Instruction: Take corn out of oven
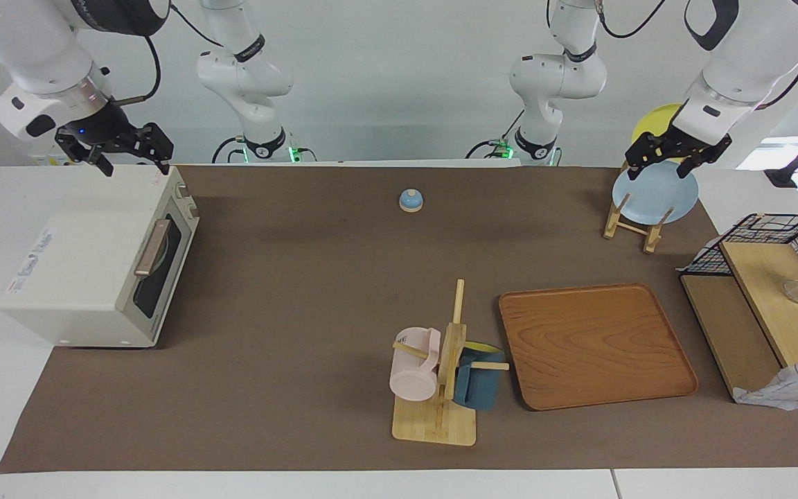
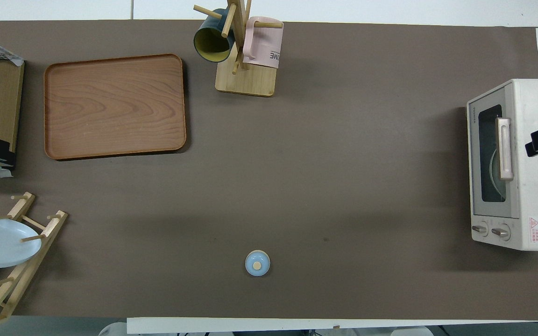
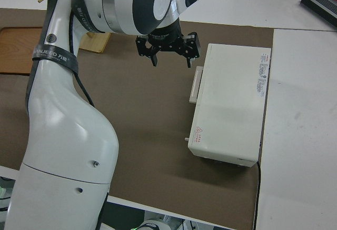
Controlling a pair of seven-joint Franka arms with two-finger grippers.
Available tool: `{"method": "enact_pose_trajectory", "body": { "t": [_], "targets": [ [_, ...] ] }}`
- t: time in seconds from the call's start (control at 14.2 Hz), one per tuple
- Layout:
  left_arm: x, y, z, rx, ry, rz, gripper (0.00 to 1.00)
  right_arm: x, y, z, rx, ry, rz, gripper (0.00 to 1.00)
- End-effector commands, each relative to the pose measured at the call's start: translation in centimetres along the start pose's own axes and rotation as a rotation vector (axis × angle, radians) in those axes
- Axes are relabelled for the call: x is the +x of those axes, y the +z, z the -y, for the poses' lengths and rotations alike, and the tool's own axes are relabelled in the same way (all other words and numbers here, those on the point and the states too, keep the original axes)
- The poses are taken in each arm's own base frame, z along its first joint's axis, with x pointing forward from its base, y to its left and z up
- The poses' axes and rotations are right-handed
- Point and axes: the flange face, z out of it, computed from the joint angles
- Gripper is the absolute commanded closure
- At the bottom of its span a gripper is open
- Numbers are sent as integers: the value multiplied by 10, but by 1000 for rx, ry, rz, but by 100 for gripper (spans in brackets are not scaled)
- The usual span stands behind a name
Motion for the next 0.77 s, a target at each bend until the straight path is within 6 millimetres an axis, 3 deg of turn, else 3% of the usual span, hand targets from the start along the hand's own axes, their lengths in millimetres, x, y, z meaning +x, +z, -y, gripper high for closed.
{"method": "enact_pose_trajectory", "body": {
  "t": [0.0, 0.42, 0.49, 0.7],
  "targets": [
    [-6, -6, 6, 19, 7, 1, 0, -5, 1, 4, 15, 4, -18, 0],
    [-6, -6, 11, -49, -13, -28, 0, -8, 8, 6, 15, -7, -5, 1],
    [-6, -7, 11, -52, -11, -30, 0, -6, 9, 7, 15, -10, -18, 18],
    [-6, -7, 7, -51, -8, -27, 0, -7, 49, 12, -1, -111, -87, 85]
  ]
}}
